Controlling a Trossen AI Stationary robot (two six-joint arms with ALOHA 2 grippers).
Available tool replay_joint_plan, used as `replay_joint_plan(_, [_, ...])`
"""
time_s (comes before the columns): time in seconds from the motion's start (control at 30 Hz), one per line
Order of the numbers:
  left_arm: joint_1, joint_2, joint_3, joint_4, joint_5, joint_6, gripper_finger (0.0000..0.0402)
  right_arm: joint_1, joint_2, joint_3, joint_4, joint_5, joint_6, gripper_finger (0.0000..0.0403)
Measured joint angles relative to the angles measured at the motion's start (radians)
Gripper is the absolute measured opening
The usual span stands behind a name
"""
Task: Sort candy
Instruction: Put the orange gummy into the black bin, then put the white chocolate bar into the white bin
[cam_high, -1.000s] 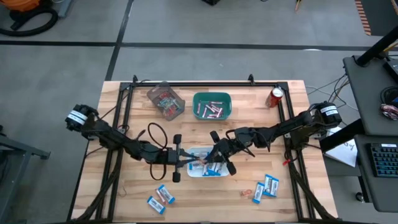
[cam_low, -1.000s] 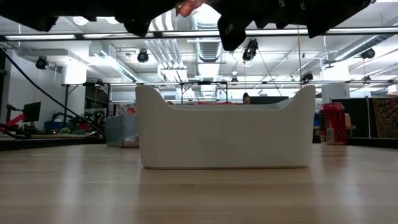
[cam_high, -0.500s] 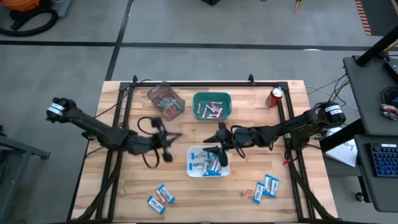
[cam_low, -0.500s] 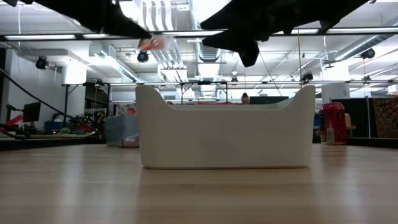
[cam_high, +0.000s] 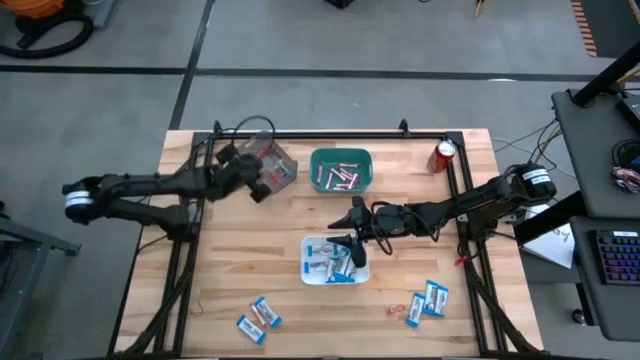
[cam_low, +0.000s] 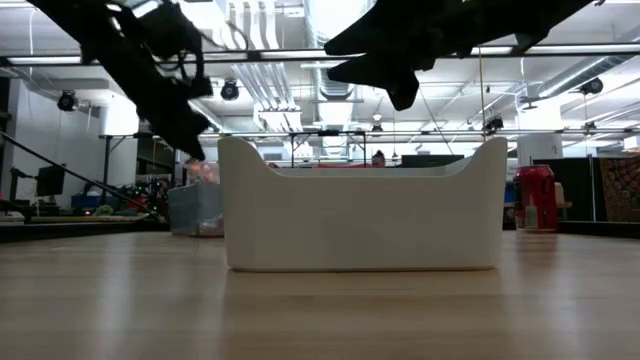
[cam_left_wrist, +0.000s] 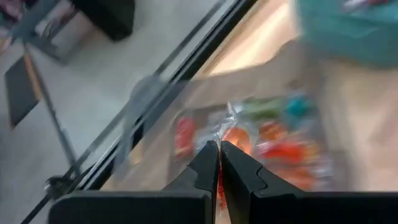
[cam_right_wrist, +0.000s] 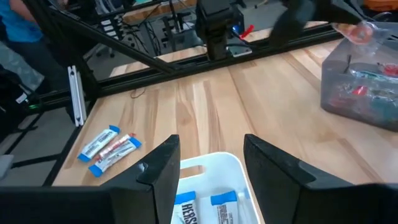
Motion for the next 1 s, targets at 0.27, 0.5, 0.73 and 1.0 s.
replay_joint_plan(0.27, [0.247,0.09,0.0,0.046,0.032,0.18,0.0,0.0,0.0,0.0,-0.019,0.0,-0.003,0.0166])
replay_joint_plan(0.5, [0.312,0.185,0.017,0.102,0.078,0.243,0.0,0.0,0.0,0.0,-0.02,0.0,-0.004,0.0168])
replay_joint_plan(0.73, [0.312,0.271,0.05,0.104,0.032,0.246,0.0005,0.0,0.0,0.0,-0.021,0.0,-0.002,0.0168])
replay_joint_plan(1.0, [0.312,0.299,0.082,0.082,0.029,0.243,0.0042,0.0,0.0,0.0,-0.036,0.0,0.024,0.0171])
